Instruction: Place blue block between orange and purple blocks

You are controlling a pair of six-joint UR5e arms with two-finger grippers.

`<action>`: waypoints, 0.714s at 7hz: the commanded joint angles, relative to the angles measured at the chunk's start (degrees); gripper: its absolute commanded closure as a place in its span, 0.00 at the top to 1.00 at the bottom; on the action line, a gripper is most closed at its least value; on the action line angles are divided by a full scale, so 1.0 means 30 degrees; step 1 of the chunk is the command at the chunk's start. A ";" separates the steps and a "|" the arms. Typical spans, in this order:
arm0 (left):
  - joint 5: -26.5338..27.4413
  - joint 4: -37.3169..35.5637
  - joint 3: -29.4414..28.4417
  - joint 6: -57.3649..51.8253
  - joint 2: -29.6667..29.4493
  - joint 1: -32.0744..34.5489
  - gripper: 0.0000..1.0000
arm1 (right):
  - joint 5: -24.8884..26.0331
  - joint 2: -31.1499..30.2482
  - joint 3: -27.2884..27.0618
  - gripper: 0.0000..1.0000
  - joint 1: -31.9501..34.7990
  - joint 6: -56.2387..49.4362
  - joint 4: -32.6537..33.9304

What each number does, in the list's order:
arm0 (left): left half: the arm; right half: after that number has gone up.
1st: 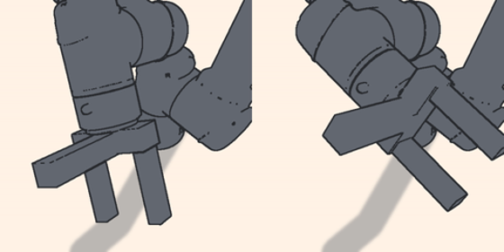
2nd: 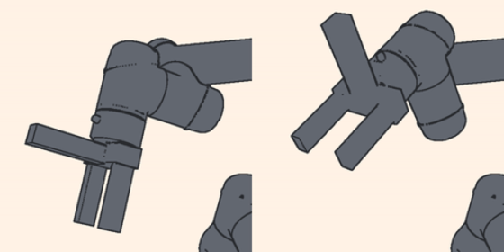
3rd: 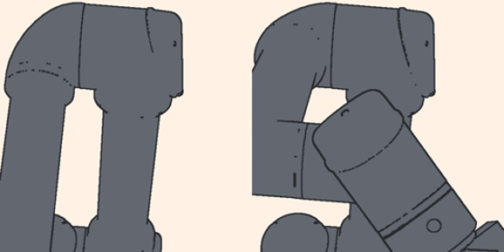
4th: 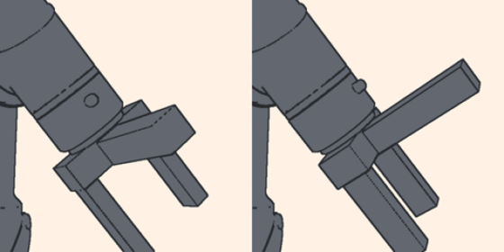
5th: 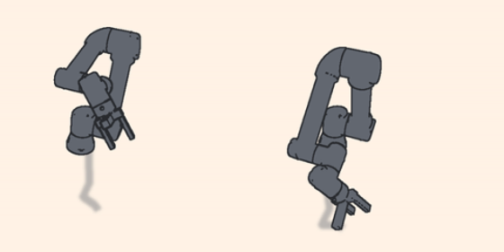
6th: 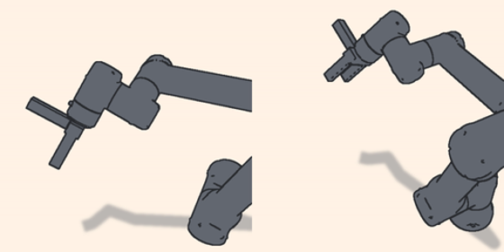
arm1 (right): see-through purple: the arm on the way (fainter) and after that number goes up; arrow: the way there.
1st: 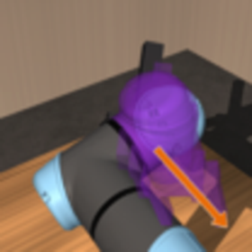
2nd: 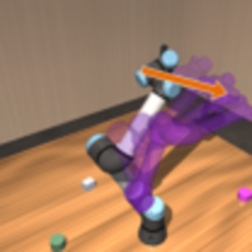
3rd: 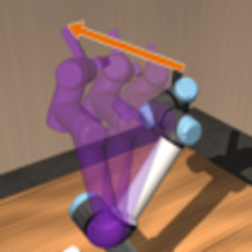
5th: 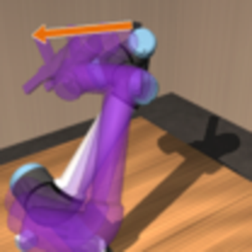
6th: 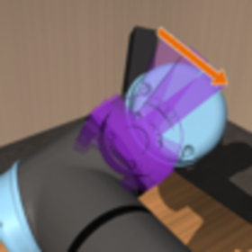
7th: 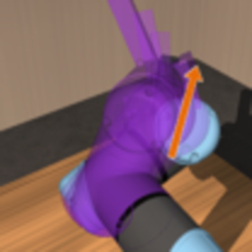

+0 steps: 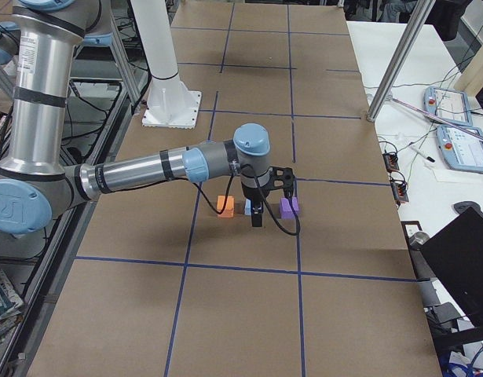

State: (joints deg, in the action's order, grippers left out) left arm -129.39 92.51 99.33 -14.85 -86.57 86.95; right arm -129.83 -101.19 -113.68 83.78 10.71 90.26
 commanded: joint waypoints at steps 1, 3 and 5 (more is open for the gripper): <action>-0.1938 -0.1178 -0.1463 -0.0355 -0.0233 0.0956 1.00 | -0.0605 -0.0049 0.0976 1.00 0.1949 -0.3850 0.1493; -0.3744 -0.2216 -0.1819 0.0141 -0.0119 0.1076 1.00 | -0.1662 0.0037 0.1333 1.00 0.2863 -0.5586 0.2721; -0.3569 -0.2127 -0.1646 0.2355 -0.0030 0.1076 1.00 | -0.1664 0.0009 0.1420 1.00 0.2864 -0.5590 0.2756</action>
State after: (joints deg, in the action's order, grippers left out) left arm -139.98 86.18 94.11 -12.14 -86.84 90.13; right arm -134.62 -101.13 -109.61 92.19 -5.67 98.14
